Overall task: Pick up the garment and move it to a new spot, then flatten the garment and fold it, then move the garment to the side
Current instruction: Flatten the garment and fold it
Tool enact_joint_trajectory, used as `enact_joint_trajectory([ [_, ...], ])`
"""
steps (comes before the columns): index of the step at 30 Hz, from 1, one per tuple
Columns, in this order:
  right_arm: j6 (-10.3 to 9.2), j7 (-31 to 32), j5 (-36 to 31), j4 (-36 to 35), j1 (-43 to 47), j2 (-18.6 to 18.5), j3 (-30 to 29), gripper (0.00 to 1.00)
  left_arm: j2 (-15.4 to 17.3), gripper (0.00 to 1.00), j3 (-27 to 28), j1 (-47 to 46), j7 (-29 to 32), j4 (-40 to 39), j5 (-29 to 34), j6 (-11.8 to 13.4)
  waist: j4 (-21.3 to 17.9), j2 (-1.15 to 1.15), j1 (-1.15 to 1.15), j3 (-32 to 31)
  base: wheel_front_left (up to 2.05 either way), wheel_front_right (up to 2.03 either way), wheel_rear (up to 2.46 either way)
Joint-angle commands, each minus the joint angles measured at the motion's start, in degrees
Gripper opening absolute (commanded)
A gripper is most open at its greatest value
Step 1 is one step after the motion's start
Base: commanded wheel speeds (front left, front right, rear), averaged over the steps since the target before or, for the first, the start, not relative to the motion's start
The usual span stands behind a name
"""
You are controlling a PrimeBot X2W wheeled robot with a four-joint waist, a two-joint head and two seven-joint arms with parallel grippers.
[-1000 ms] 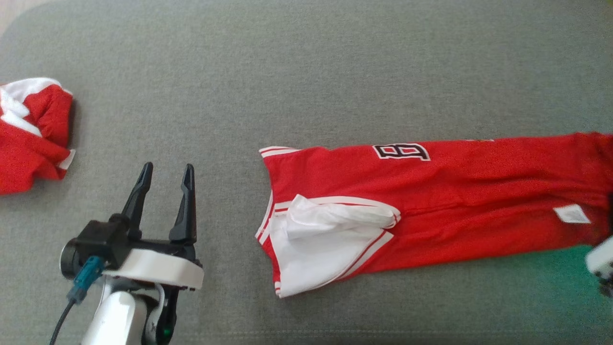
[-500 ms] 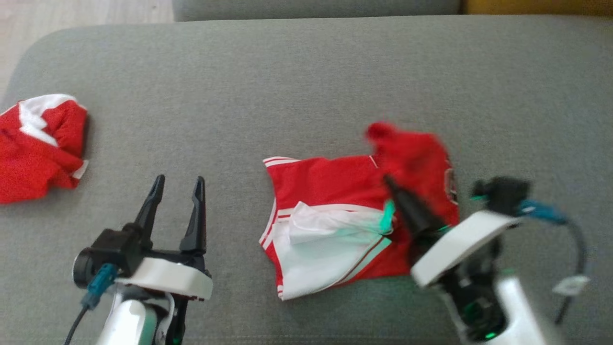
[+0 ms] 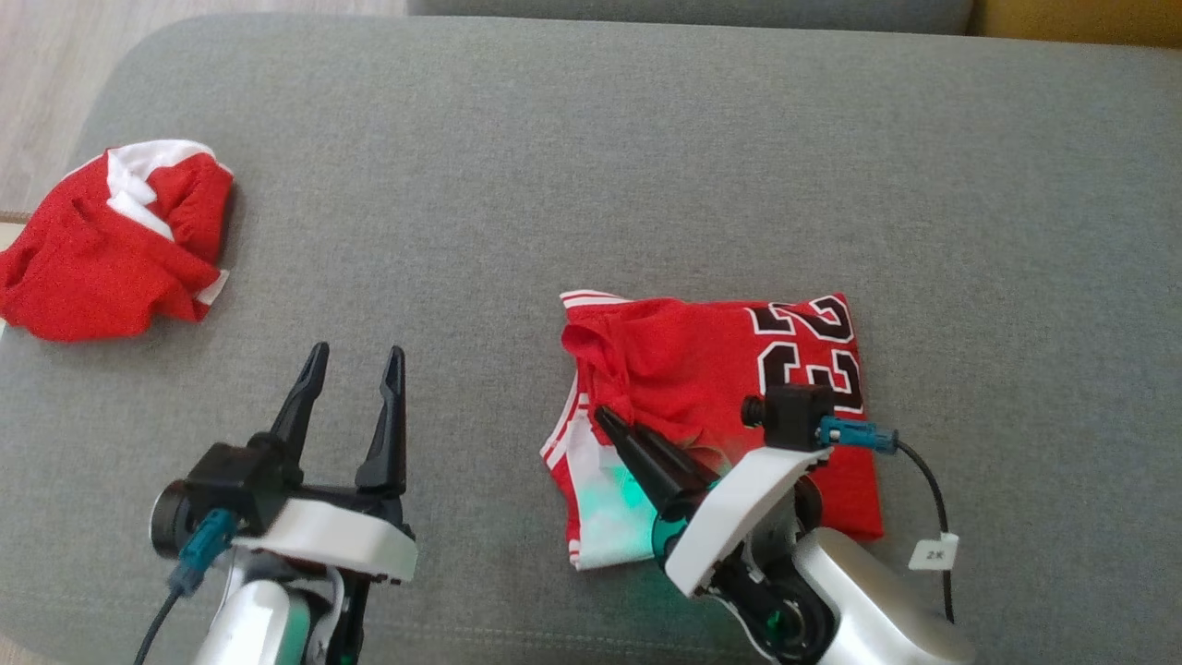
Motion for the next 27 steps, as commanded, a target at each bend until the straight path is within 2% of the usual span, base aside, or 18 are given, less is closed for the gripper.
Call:
enact_joint_trajectory([
  [1, 0.4, -1.8, 0.6, -0.5, -2.1, 0.5, 1.6, 0.11, 0.4, 1.0, 1.9, -2.0, -0.7, -1.5, 0.2, -0.1, 0.2, 0.0, 0.0, 0.2, 0.0, 0.0, 0.0],
  [3, 0.4, -3.4, 0.1, 1.6, -3.5, 0.5, 2.6, 0.83, 0.4, 1.0, 1.9, -2.0, -0.7, -1.4, 0.2, 0.0, 0.2, 0.0, 0.0, 0.3, 0.0, 0.0, 0.0],
  [4, 0.4, -4.2, -0.5, 2.3, -4.2, 0.5, 3.2, 1.0, 0.4, 1.0, 1.9, -1.9, -0.7, -1.4, 0.2, 0.0, 0.2, 0.0, 0.0, 0.3, 0.0, 0.0, 0.0],
  [9, 0.4, -9.0, -3.1, 0.7, -6.8, 0.5, 4.8, 1.0, 0.4, 1.0, 2.0, -1.8, -0.7, -1.4, 0.2, 0.1, -0.1, 0.0, 0.0, 0.0, 0.0, 0.0, 0.0],
  [13, 0.4, -13.2, -12.5, -0.4, -8.5, 0.5, 2.0, 1.0, 0.5, 1.0, 2.1, -1.5, -0.7, -1.4, 0.3, 0.4, -0.8, 0.0, 0.0, -0.4, 0.0, 0.0, 0.0],
  [20, 0.4, -16.2, -27.5, -6.3, -4.1, 0.5, -13.4, 1.0, 1.1, 1.0, 2.7, -0.8, -0.7, -1.6, 0.4, 1.0, -2.1, 0.0, 0.0, -1.3, 0.0, 0.0, 0.0],
  [27, 0.4, -11.9, -39.3, -16.3, 6.3, -1.4, -29.1, 1.0, 2.4, 1.0, 3.9, -0.1, -0.7, -2.7, 0.4, 1.6, -2.9, 0.0, 0.0, -2.5, 0.0, 0.0, 0.0],
])
